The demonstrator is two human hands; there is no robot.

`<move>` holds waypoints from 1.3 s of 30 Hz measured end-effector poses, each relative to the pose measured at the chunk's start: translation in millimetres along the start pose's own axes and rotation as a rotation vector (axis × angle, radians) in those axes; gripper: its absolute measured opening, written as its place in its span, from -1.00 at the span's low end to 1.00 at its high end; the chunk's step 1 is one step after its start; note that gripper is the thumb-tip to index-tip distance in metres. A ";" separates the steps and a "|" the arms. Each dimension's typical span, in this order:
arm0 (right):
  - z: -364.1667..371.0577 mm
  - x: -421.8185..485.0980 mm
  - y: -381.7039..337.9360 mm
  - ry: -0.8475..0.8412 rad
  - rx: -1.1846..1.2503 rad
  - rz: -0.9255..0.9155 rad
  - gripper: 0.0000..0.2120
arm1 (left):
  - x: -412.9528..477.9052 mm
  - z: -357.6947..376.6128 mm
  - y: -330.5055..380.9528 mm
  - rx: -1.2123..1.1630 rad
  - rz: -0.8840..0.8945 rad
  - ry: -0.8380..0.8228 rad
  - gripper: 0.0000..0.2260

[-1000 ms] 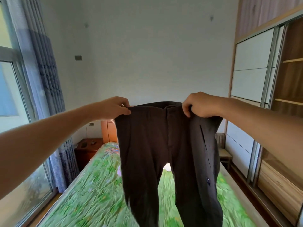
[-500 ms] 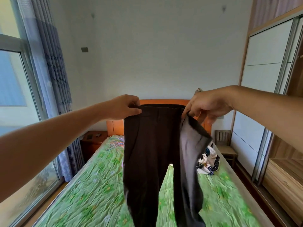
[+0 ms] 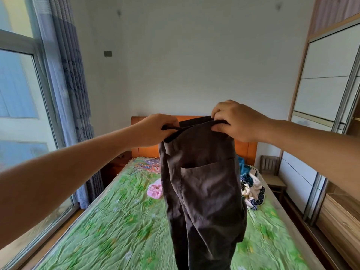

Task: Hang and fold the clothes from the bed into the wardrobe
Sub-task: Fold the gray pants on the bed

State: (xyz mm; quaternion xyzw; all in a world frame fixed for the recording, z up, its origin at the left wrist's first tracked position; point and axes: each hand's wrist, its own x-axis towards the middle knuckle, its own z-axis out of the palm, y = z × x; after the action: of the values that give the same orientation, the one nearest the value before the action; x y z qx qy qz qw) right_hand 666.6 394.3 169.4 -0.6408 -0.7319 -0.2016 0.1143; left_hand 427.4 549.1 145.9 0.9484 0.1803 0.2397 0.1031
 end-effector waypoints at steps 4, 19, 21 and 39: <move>4.4 0.6 0.4 -0.002 0.010 0.066 -0.78 | 2.3 0.5 4.6 -0.225 -0.151 -0.114 -0.79; 15.1 -2.5 2.1 0.043 0.026 0.083 -0.75 | 9.6 -19.4 20.9 -0.321 -0.279 -0.442 -0.83; 16.0 -4.8 5.3 0.058 0.042 0.077 -0.75 | 7.7 -21.1 17.9 -0.373 -0.285 -0.479 -0.81; 10.3 -13.7 -11.2 -0.297 -0.057 0.143 -0.62 | 12.3 -13.4 17.2 0.101 -0.190 -0.374 -0.73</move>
State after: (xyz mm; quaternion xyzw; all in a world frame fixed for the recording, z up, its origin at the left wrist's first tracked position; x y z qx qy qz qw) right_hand 658.6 385.6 152.7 -0.7171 -0.6872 -0.1166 0.0007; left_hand 435.9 539.7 167.4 0.9591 0.2584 0.0394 0.1090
